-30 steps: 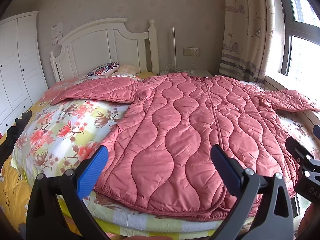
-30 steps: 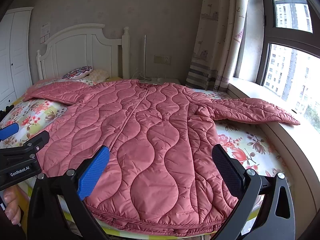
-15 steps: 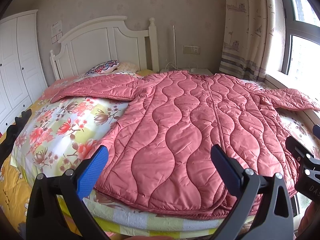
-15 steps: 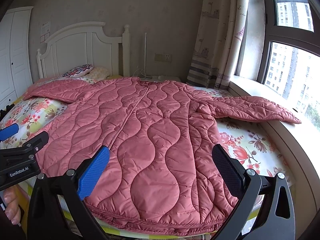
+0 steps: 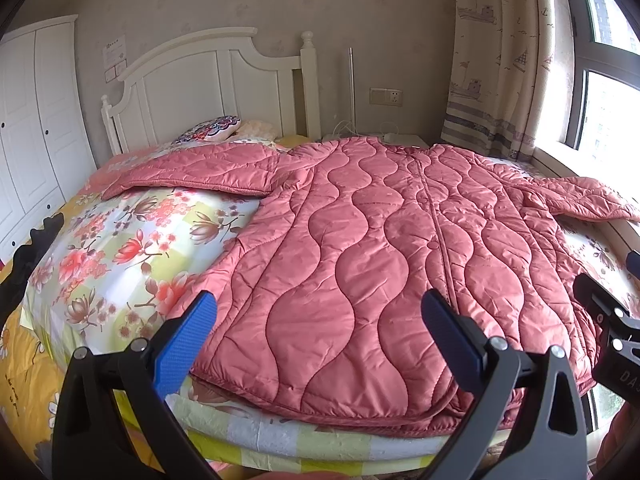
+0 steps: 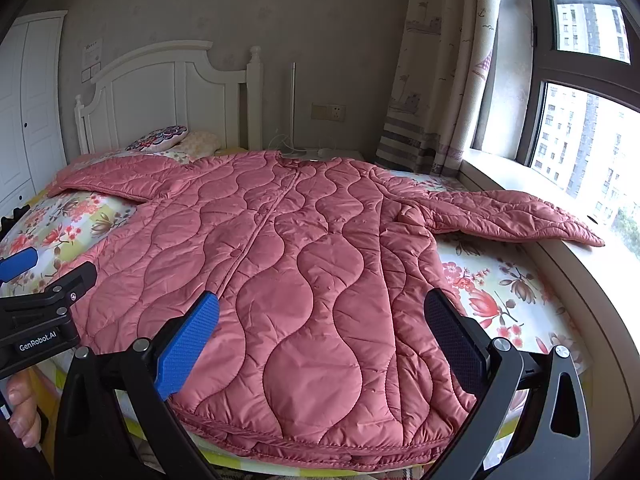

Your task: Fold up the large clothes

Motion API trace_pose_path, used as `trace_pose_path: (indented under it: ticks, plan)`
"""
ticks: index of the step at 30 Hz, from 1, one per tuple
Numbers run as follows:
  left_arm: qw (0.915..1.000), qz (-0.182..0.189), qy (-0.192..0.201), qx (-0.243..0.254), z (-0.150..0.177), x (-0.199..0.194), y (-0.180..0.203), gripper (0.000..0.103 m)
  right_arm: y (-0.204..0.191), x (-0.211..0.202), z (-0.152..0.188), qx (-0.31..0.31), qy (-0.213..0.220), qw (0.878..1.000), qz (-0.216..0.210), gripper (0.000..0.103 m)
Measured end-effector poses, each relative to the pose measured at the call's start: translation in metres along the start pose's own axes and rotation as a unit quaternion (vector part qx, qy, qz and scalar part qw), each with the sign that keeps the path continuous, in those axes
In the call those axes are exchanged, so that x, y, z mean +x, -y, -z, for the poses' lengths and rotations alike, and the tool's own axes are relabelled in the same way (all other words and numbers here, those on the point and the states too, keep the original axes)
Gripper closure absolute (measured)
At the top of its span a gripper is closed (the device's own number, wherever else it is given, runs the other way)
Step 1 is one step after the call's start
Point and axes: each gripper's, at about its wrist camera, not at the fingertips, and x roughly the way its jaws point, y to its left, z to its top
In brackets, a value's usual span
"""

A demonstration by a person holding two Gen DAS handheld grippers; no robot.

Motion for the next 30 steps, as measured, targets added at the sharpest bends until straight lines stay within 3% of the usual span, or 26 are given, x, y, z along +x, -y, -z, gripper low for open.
trace_pose_path:
  ticks: [17, 30]
  plan:
    - [0.9999, -0.001, -0.011, -0.002, 0.004, 0.006, -0.004, 0.002, -0.001, 0.002, 0.002, 0.001, -0.004, 1.000, -0.001, 0.004]
    - [0.9984, -0.005, -0.056, -0.011, 0.011, 0.045, -0.007, 0.002, 0.006, 0.038, 0.012, 0.014, -0.043, 0.999, -0.010, 0.004]
